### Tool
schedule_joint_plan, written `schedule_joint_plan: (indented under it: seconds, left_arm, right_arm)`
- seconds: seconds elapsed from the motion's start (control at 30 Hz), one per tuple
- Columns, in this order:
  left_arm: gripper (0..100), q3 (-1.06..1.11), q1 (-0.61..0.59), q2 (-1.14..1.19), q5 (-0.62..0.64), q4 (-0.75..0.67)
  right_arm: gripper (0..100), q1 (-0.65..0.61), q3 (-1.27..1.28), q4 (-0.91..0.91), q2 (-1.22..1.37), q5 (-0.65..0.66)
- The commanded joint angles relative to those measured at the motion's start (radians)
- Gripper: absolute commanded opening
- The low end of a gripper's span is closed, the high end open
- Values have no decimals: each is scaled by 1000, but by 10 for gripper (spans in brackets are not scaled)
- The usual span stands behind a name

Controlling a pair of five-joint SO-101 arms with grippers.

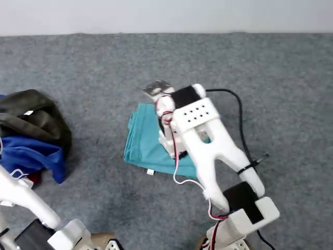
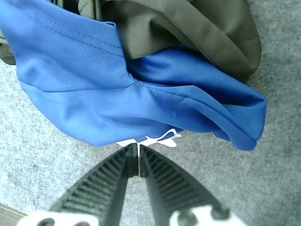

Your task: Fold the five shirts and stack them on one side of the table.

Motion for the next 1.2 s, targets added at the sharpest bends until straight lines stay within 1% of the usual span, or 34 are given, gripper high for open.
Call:
schedule_joint_plan:
  seconds: [0.0,0.1,0.17,0.37,0.57,0.63,0.7,0.8,0.87,0.9,0.97,1.0,1.07,1.17]
  left_arm:
    - [14,-35,-3,-5,6,-8]
    - [14,-35,0,-5,6,-8]
    - [14,-35,-2,-5,6,-8]
    - [14,-35,-2,-5,5,-8]
    - [14,-35,-2,-5,5,-9]
    - [14,-35,-3,-5,5,-21]
    - [14,-35,-3,-5,3,-28]
    - [14,-35,-3,-5,3,-28]
    - [14,-35,-3,-5,3,-28]
    - [14,-35,-3,-5,3,-28]
    - [14,-35,-3,-5,3,-28]
    - [14,-35,-3,-5,3,-28]
    - [14,-35,-3,-5,6,-28]
    - [14,-35,-3,-5,6,-28]
  right_arm:
    - [195,31,26,38,-44,-120]
    - [335,30,34,2,8,-212]
    - [374,30,32,-50,56,-239]
    - [374,31,31,-199,220,-245]
    - [371,58,29,-263,403,-249]
    - [341,70,28,-272,455,-247]
    - [280,81,12,-265,496,-241]
    - [132,93,-25,-232,529,-238]
    - [26,99,-49,-216,530,-190]
    - [1,107,-60,-203,529,-157]
    - [23,130,-81,-165,529,-109]
    - [9,143,-89,-147,529,-94]
    - [13,173,-101,-108,526,-57]
    - [10,222,-104,-45,499,29]
